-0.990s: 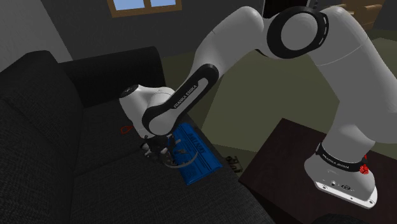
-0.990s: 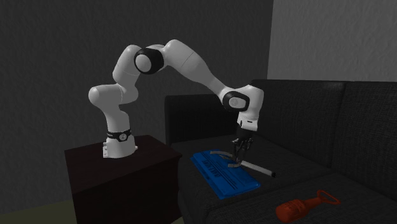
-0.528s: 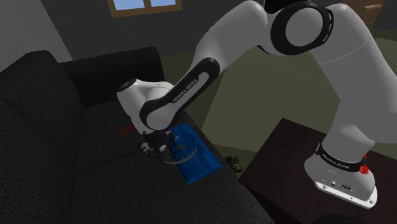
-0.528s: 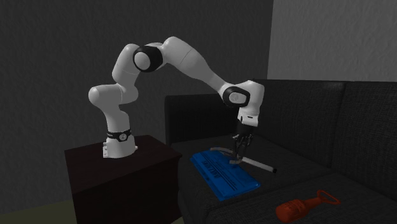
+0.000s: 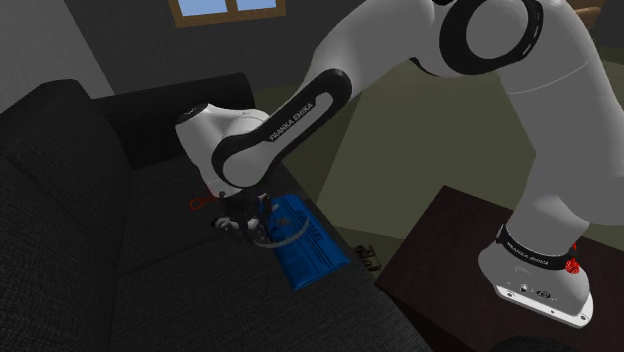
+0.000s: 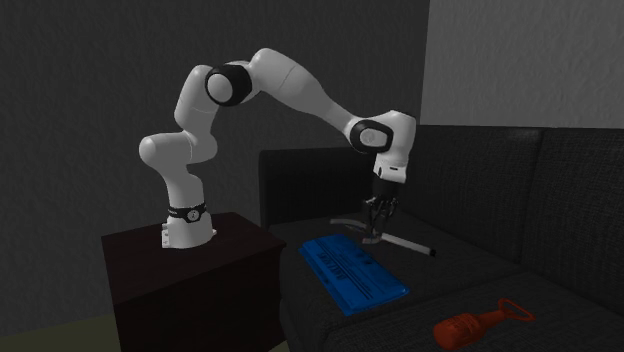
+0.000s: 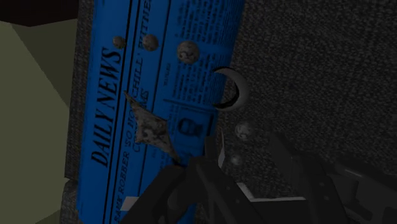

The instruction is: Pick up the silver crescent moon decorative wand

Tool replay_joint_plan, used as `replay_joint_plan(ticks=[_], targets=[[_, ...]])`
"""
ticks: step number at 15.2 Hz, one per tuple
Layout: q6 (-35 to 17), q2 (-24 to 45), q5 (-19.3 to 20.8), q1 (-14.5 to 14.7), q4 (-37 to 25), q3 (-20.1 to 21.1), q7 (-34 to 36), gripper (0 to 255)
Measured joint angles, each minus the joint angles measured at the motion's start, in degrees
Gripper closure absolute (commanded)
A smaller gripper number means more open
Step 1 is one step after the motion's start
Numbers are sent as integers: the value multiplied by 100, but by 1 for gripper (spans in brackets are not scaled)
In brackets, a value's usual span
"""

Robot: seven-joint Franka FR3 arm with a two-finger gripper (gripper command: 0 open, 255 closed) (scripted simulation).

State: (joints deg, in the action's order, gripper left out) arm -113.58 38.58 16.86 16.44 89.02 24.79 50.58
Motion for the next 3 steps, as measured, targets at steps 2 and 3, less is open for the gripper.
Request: replay_joint_plan(ticks=[2,3], targets=[[124,-36,-24,4,-92,16,-20,255],[163,-62,-36,4,-107,24,-22,255]])
